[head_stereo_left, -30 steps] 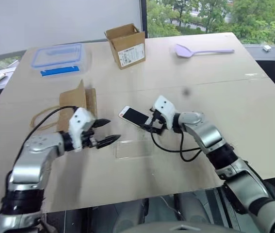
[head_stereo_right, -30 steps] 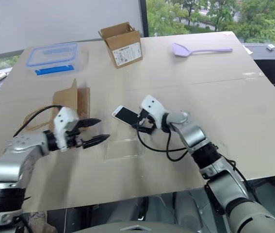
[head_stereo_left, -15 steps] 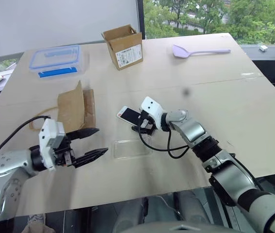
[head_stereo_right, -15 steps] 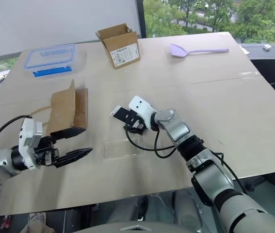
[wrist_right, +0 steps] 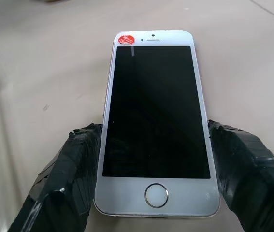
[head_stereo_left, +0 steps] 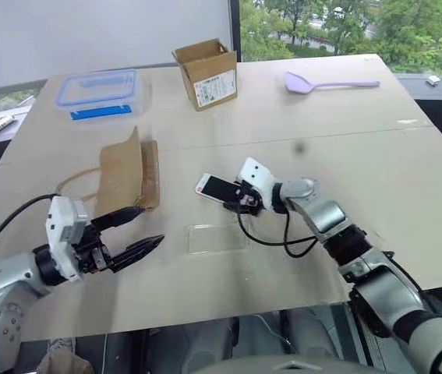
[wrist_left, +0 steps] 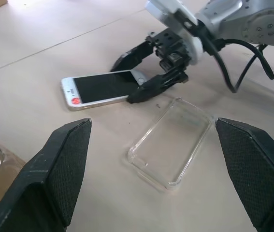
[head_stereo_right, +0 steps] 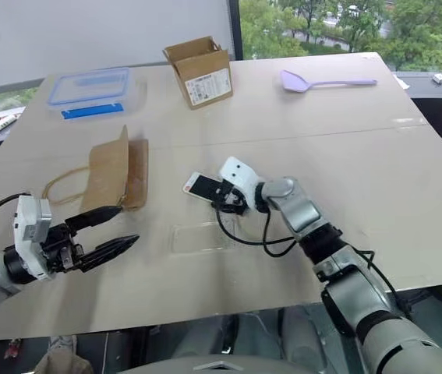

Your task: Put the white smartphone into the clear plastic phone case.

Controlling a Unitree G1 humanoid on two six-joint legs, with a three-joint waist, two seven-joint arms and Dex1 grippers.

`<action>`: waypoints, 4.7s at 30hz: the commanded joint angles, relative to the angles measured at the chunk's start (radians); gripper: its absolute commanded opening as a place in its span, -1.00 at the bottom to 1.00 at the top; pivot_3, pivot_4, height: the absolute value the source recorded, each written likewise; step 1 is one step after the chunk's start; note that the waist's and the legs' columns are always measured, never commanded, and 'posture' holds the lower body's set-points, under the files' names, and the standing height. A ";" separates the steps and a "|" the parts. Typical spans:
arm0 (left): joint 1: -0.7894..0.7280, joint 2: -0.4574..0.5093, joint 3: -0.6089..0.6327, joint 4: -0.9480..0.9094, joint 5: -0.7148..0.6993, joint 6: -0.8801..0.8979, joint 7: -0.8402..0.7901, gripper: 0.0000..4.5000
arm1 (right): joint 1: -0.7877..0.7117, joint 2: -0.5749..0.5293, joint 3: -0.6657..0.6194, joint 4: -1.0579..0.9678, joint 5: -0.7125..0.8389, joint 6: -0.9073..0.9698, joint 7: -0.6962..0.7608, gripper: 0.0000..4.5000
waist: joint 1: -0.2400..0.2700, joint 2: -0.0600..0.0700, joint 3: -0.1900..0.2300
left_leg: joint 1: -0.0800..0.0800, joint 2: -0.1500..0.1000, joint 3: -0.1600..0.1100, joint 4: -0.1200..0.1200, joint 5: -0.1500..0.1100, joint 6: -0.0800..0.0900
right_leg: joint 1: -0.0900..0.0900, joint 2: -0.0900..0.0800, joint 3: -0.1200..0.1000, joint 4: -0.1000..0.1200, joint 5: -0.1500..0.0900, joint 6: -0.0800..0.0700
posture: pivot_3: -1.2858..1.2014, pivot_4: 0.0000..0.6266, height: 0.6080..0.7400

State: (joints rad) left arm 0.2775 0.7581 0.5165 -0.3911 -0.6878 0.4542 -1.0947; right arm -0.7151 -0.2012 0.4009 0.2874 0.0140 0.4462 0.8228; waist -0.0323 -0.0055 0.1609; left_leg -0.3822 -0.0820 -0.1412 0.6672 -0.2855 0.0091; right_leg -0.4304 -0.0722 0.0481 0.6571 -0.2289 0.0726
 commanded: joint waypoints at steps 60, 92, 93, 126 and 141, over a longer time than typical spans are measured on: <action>-0.237 -0.150 -0.525 0.202 0.214 -0.177 -0.056 0.86 | 0.011 -0.388 0.070 -0.490 -0.087 -0.063 0.361 0.29 | 0.024 0.001 0.001 | -0.001 0.001 -0.005 0.000 0.000 0.000 | 0.005 -0.001 -0.006 -0.007 0.000 0.000 | 0.03 -0.52 1.00; -0.178 -0.107 -0.560 0.254 0.279 -0.315 -0.076 0.86 | 0.097 -0.480 0.193 -0.715 -0.126 0.229 0.348 0.29 | 0.019 0.001 0.001 | -0.001 0.002 -0.004 -0.002 0.000 0.000 | 0.005 0.000 -0.005 -0.009 0.000 0.000 | 0.03 -0.52 1.00; -0.177 -0.111 -0.560 0.263 0.283 -0.328 -0.077 0.86 | 0.110 -0.483 0.172 -0.718 -0.111 0.234 0.345 0.29 | 0.019 0.001 0.001 | -0.001 0.002 -0.004 -0.002 0.000 0.000 | 0.005 0.000 -0.005 -0.009 0.000 0.000 | 0.03 -0.52 1.00; -0.657 -0.122 -0.920 0.479 0.575 -0.448 -0.280 -0.54 | 0.235 -0.588 -0.180 -0.913 0.155 0.513 0.088 0.28 | 0.021 0.000 0.001 | -0.003 0.001 -0.004 0.000 0.000 0.001 | 0.004 0.000 -0.006 -0.009 0.000 0.000 | 0.03 -0.52 1.00; -0.923 -0.219 -0.869 0.650 0.590 -0.428 -0.199 -1.00 | 0.331 -0.637 -0.282 -1.007 0.226 0.570 0.002 0.28 | 0.023 -0.001 0.002 | -0.001 0.000 -0.005 0.004 0.000 0.001 | 0.008 0.000 -0.008 -0.008 0.001 0.002 | 0.03 -0.52 1.00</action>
State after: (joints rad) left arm -0.6370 0.5495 -0.3620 0.2484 -0.1003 0.0529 -1.2913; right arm -0.3800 -0.8235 0.1649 -0.6860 0.2313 1.0231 0.8365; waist -0.0091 -0.0062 0.1627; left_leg -0.3834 -0.0820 -0.1465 0.6708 -0.2856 0.0102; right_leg -0.4220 -0.0720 0.0406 0.6489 -0.2275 0.0750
